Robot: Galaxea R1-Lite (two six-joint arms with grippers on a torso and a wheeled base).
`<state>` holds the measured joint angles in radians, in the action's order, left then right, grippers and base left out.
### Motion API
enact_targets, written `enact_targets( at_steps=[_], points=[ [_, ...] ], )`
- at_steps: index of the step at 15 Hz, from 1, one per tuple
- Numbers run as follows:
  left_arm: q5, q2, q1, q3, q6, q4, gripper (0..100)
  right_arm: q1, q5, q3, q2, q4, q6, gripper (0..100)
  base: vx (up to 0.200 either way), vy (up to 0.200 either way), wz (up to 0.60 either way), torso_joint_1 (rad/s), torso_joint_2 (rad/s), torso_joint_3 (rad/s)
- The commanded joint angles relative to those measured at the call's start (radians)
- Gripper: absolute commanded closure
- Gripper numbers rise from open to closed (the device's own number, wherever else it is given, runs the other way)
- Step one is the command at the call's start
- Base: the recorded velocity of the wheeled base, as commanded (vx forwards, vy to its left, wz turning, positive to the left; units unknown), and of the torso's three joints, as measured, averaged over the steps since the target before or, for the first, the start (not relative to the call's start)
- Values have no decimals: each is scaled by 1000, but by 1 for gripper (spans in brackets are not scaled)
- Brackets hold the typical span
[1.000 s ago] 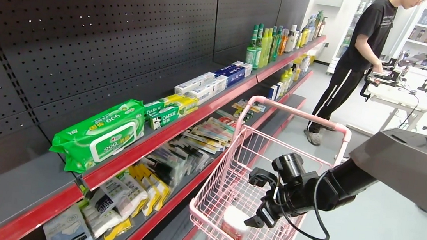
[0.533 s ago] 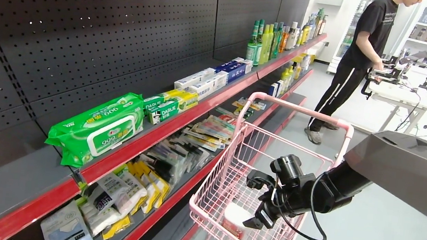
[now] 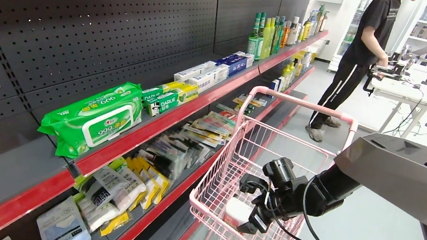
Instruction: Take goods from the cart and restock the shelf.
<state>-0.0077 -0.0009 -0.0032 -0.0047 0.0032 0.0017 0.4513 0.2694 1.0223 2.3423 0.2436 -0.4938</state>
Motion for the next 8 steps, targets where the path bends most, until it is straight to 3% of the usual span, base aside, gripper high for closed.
enact_targets(
  at_steps=[1, 8],
  points=[
    [0, 1, 0, 0, 0, 0, 0, 3, 1, 5, 8, 0, -2, 0, 0, 0, 0, 0, 0, 0],
    [0, 1, 0, 0, 0, 0, 0, 1, 14, 25, 43, 0, -3, 0, 0, 0, 0, 0, 0, 0]
  ],
)
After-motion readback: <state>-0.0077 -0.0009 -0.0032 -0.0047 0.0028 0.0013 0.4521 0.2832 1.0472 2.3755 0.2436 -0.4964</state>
